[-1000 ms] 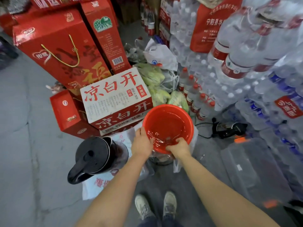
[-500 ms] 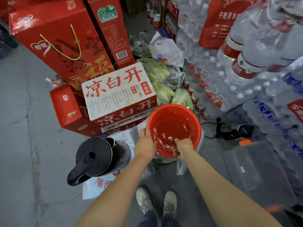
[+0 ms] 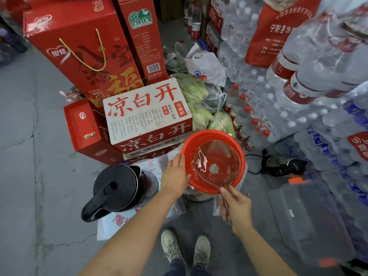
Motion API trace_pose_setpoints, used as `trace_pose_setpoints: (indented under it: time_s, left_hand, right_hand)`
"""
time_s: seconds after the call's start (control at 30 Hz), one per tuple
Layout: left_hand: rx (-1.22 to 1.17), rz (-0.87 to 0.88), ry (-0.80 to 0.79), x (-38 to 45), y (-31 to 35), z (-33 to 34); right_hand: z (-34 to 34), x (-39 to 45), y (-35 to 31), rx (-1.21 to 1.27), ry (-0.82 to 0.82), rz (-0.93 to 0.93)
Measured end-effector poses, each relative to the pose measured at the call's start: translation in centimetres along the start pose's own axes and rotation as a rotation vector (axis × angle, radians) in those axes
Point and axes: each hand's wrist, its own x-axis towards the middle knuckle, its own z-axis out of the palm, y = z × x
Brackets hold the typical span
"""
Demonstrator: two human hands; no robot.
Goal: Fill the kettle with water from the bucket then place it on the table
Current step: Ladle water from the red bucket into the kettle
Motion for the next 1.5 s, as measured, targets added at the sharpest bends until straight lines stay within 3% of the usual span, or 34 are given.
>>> trace_pose_setpoints:
  time_s: [0.23,0.5,0.57,0.63,0.73,0.83,1.03,1.3,1.5]
  left_hand:
    - [0.068,0.053,0.016,-0.5,0.1,-0.4]
    - [0.429,0.256,0.120,-3.5,-6.0,-6.1]
    - [0.492,0.215,0.100,-4.6,-8.9,-8.3]
    - [0.495,0.056,-0.003,-5.6,-11.4,-10.0]
    - [0.300,-0.167,-0.147,-6.6,-13.6,-11.5]
    - [0.183,-0.186,-0.166,-7.1,-14.2,-11.9]
    - [-0.002,-0.113,0.039,-8.3,-14.7,-12.7]
    - [-0.387,-0.259,0.364,-13.8,-15.1,-14.1]
    - [-0.885,-0.351,0.498,-18.0,-15.8,-13.0]
  right_hand:
    - [-1.4,-1.4,-1.3,0.006,-0.013,-0.092]
    - [-1.7,-4.1,-3.3,-0.051,-0.108,-0.148]
    - [-1.1,-5.1,-3.7,-0.058,-0.121,-0.147]
    - [-0.1,-6.2,-4.0,-0.055,-0.130,-0.145]
    - [1.6,-7.7,-4.2,-0.035,-0.154,-0.148]
    - [3.3,-8.9,-3.6,-0.033,-0.181,-0.162]
    - [6.9,-11.7,-2.8,0.014,-0.223,-0.193]
    - [9.7,-13.8,-1.9,-0.066,-0.197,-0.180]
    - [11.3,-14.3,-1.4,-0.082,-0.235,-0.180]
